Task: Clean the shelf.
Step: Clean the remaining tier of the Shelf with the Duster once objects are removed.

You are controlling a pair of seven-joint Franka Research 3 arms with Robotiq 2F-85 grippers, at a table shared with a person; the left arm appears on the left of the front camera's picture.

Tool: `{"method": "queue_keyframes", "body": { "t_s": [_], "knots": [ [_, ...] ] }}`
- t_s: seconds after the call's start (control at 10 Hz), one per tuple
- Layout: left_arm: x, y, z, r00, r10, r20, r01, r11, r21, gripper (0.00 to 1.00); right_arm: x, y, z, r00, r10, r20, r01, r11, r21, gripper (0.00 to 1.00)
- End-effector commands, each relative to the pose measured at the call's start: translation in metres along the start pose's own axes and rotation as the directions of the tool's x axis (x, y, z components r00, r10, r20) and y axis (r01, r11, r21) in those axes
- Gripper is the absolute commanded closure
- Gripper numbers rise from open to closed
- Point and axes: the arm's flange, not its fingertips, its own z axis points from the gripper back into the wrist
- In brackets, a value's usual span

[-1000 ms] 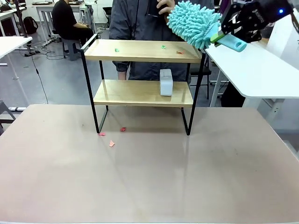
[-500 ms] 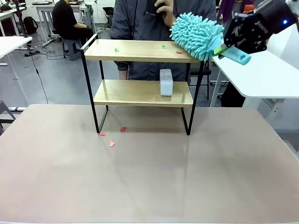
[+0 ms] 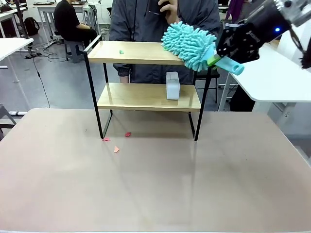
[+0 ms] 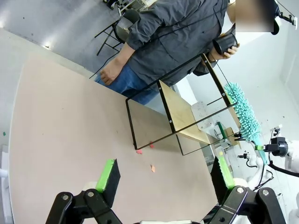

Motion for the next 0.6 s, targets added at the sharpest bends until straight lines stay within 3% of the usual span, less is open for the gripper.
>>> {"method": "queue_keyframes", "body": {
  "t_s": [0.0,0.3,0.5],
  "knots": [
    [-0.003,0.0,-0.002,1.0,-0.019,0.02,0.02,1.0,-0.016,0.0,0.013,0.024,-0.013,1.0,0.022,-0.018,-0.022,0.999,0.04,0.87],
    [-0.003,0.0,-0.002,1.0,-0.019,0.02,0.02,1.0,-0.016,0.0,0.019,0.048,-0.037,0.985,0.121,-0.119,-0.104,0.985,0.138,0.87],
    [-0.003,0.0,-0.002,1.0,-0.019,0.02,0.02,1.0,-0.016,0.0,0.02,0.051,-0.034,0.963,0.185,-0.195,-0.127,0.953,0.276,0.87]
  ]
}}
